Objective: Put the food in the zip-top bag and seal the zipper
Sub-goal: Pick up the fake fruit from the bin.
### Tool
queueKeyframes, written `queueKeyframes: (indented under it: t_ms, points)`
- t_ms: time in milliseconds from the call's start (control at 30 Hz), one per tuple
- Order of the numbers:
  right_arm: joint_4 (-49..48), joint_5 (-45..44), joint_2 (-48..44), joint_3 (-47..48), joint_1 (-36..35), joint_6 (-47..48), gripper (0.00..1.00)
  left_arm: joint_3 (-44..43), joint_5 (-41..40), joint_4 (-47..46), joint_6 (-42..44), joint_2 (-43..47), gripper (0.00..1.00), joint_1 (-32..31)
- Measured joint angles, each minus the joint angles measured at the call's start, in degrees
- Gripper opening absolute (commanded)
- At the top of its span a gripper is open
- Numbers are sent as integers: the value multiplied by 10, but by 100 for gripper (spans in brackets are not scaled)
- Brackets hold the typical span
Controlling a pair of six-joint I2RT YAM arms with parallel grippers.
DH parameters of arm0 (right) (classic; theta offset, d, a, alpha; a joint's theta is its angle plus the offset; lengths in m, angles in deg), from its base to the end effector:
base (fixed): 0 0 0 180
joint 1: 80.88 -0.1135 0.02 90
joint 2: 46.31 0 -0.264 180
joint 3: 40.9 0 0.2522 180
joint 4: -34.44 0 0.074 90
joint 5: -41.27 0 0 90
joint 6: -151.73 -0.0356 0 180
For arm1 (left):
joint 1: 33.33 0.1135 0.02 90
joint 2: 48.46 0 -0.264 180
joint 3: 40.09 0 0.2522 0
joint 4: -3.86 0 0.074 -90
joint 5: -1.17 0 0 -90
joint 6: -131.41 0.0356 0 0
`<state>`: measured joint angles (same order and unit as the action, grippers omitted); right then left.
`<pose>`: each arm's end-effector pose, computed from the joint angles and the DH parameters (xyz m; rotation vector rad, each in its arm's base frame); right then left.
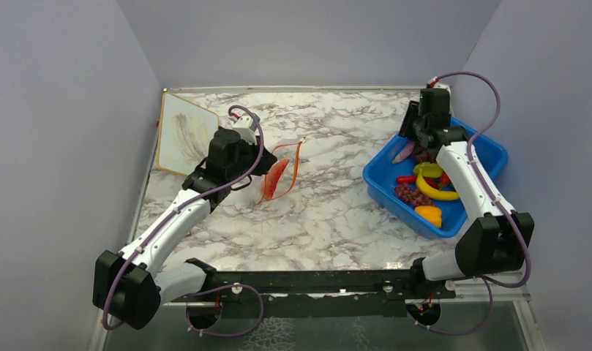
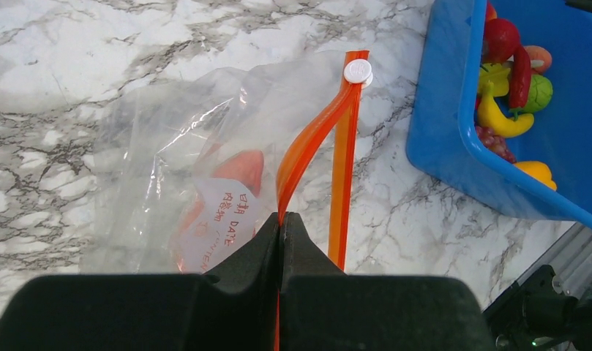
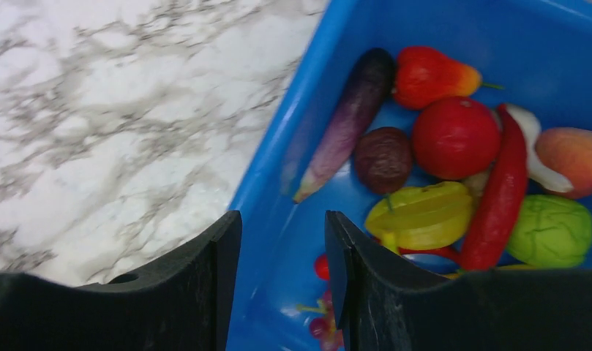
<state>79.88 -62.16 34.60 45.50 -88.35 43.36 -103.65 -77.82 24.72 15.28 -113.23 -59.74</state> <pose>0.3110 0.0324 0.3286 0.3356 2.2202 -0.0233 0.2304 -0.1220 0.3061 0.1367 2.0286 -0.7803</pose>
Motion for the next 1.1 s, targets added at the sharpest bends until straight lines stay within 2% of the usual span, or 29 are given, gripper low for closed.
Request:
queueKeyframes:
  t_ms: [167, 433, 667, 1100]
  points:
    - [-1, -34, 30, -1, 49, 11, 46, 19, 38, -1, 12, 14, 0, 23]
    - [-9, -55, 100, -10, 64, 27, 50, 42, 79, -6, 37, 25, 0, 26]
    - [-17, -56, 144, -18, 101, 32, 58, 43, 86, -6, 48, 33, 0, 26]
    - [-49, -48, 197, -18, 113, 37, 63, 43, 87, -6, 53, 39, 0, 26]
